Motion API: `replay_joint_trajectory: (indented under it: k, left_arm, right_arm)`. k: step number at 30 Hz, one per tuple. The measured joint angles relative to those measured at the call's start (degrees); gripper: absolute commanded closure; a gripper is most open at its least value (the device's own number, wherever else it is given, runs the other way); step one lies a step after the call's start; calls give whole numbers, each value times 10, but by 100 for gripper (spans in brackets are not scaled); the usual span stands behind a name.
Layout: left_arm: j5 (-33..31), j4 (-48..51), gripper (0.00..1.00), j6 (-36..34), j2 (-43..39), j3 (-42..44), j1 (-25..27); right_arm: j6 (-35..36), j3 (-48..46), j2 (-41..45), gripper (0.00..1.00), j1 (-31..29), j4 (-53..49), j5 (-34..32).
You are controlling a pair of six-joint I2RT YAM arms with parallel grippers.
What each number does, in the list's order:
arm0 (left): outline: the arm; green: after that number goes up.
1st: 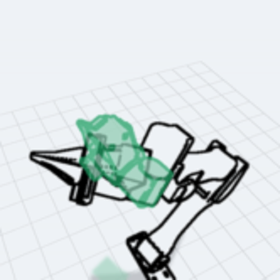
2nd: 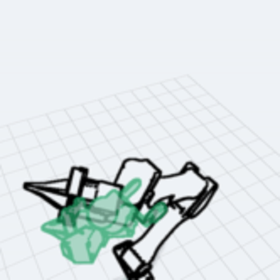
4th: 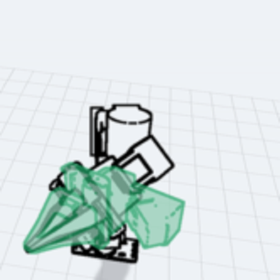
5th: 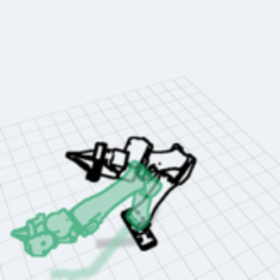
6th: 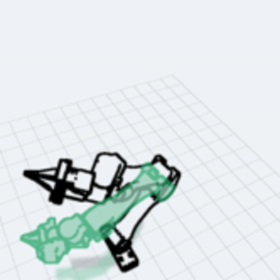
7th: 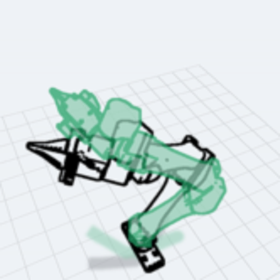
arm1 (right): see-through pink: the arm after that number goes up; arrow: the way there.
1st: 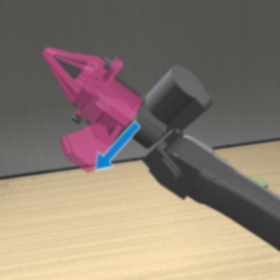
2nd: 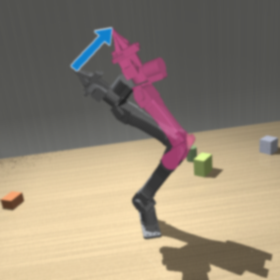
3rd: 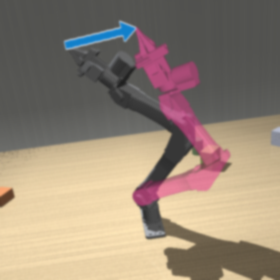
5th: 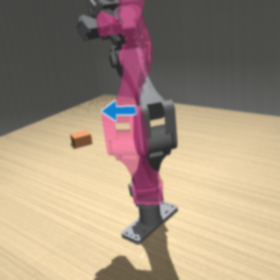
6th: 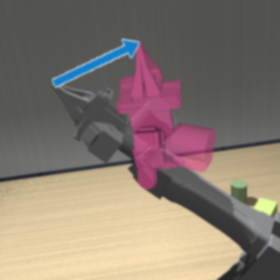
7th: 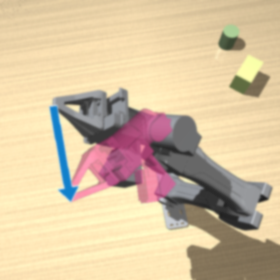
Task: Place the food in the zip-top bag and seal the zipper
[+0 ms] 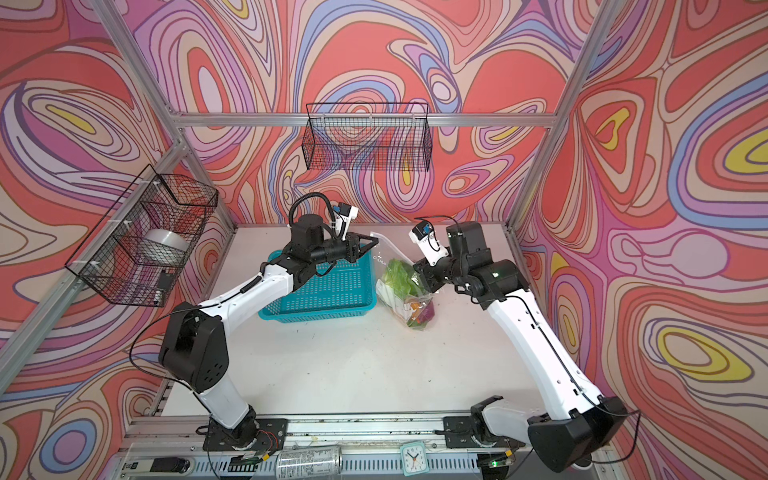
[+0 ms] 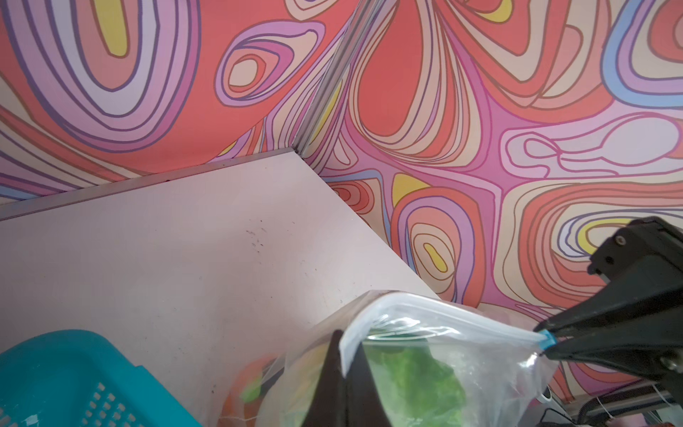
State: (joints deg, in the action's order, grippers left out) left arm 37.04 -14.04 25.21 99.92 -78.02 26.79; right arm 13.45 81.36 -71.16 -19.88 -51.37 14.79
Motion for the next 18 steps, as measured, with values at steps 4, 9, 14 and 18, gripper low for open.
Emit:
replay_joint_trajectory:
  k: [4,9,14,18]
  left_arm:
    - [-13,-2,100,10,19,-12,-3]
    - [-28,-4,100,24,29,-16,-5]
    - [-38,-3,100,29,29,-16,-8]
    - [-35,-3,100,30,29,-16,-8]
  right_arm:
    - [-8,-1,12,100,0,-26,-5]
    - [-18,-7,43,100,1,-66,-15]
    - [-28,-24,75,100,3,-97,-21]
    - [-35,-27,80,100,3,-98,-25]
